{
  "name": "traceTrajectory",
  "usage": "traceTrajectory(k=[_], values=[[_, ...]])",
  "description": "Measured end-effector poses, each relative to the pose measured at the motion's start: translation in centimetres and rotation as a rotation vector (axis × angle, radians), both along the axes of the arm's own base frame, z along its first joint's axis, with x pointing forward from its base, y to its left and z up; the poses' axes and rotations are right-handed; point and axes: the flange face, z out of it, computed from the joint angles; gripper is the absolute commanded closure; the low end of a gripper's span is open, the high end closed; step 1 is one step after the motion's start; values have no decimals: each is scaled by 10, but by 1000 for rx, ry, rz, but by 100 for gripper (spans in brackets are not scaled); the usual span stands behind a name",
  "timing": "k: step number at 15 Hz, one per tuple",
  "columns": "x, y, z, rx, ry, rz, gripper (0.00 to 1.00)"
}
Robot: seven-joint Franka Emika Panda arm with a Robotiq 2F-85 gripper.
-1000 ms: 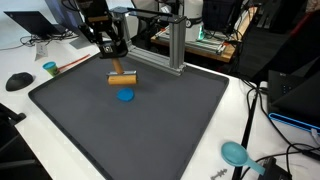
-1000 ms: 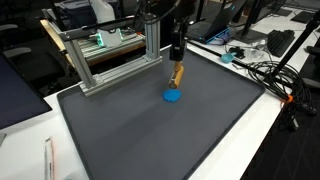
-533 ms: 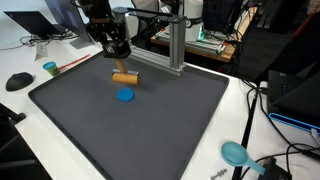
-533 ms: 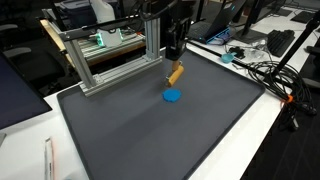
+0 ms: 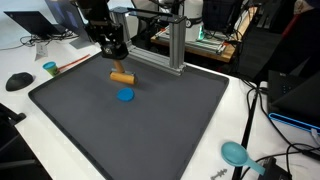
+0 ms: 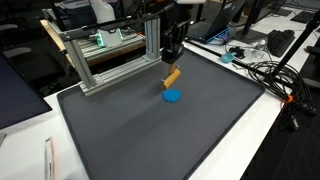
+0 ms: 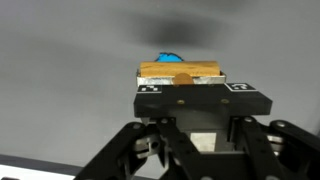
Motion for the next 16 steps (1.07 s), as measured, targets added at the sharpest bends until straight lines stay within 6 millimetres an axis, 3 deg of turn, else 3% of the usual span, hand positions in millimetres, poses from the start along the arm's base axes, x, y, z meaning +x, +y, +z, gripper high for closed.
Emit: traceTrajectory(k=[10, 16], values=[[17, 0, -53, 26, -49, -38, 78], [19, 0, -62, 39, -43, -49, 78]])
